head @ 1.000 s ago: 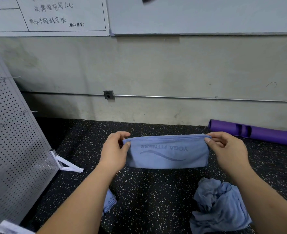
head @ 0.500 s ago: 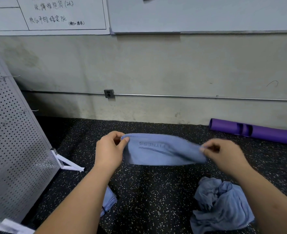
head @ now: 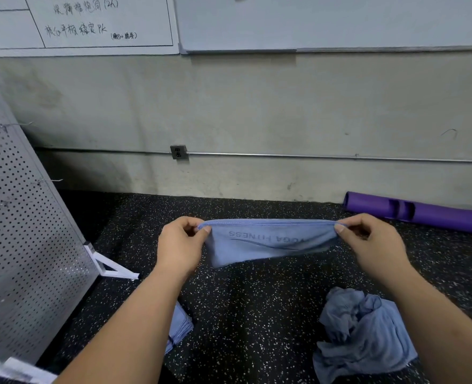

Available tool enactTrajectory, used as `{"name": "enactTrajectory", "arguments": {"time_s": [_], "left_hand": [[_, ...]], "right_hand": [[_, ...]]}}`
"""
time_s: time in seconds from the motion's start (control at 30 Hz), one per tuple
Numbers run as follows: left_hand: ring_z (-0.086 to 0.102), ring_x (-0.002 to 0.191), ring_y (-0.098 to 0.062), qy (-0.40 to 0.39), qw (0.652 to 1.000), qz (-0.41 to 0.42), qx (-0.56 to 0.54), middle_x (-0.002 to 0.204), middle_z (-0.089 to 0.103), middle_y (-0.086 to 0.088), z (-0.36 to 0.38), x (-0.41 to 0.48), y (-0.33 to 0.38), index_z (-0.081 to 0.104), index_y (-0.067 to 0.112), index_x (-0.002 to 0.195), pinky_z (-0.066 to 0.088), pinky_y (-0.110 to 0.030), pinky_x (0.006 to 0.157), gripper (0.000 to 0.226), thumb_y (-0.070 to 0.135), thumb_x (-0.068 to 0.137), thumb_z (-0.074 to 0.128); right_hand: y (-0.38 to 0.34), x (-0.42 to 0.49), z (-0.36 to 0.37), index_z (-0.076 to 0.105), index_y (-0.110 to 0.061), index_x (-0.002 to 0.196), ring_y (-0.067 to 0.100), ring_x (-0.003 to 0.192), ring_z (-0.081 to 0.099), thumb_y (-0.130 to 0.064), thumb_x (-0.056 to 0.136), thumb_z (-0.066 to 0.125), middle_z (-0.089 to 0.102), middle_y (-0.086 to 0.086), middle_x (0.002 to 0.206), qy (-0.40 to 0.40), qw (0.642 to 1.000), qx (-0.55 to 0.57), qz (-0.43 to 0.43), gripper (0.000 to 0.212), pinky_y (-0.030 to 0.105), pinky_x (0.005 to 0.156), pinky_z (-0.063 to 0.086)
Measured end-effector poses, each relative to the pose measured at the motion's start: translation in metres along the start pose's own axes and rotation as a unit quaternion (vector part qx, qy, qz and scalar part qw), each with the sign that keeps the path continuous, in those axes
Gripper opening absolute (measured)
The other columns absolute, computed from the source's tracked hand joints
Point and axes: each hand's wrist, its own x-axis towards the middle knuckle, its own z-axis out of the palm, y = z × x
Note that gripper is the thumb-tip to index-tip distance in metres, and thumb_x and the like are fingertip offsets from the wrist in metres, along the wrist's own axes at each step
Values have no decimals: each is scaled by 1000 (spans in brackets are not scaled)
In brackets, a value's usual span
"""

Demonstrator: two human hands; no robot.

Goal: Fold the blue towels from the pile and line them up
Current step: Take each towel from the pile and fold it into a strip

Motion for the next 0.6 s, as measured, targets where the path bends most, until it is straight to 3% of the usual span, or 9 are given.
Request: {"name": "enactTrajectory", "arguments": {"time_s": [0.13,0.23,0.33,0.4,0.5,0.6], "left_hand": [[68,83,-14,-23,990,-62,-124,94,78,-6,-2,0,1,81,18,93,54,-24,74,8,11,90,84],[68,85,-14,-35,988,-69,-137,97,78,-7,-1,1,1,80,16,96,52,-21,73,8,12,90,84],[64,85,-16,-23,993,-43,-103,101,74,-6,2,2,-2,71,22,97,47,-28,70,7,16,98,75],[56,77,-16,-34,998,-12,-47,100,71,-4,4,2,-4,60,30,97,42,-33,65,11,24,103,67],[54,70,-14,-37,998,46,10,93,69,3,7,-2,0,50,32,101,44,-38,67,11,29,107,59],[63,84,-3,21,996,78,28,94,70,15,8,-7,10,53,30,106,47,-32,72,6,34,107,59]], "right_hand": [[-3,-1,0,78,-32,86,3,78,70,-30,90,83,76,-16,81,-15,999,36,18,7,28,71,50],[-1,0,0,77,-30,87,9,81,70,-32,91,82,76,-13,82,16,998,53,41,7,30,72,49],[-8,-3,3,73,-27,92,16,78,68,-25,97,76,74,-10,80,-42,997,60,32,6,29,66,45],[-13,-6,5,66,-26,98,16,66,58,-28,102,67,69,-11,70,-28,995,88,24,5,31,62,41],[-21,-10,7,55,-26,102,19,71,56,-33,108,57,64,-6,74,-4,997,72,0,9,35,64,40],[-29,-15,8,51,-24,109,11,76,55,-30,110,50,63,-2,80,41,996,82,-17,6,30,66,40]]}}
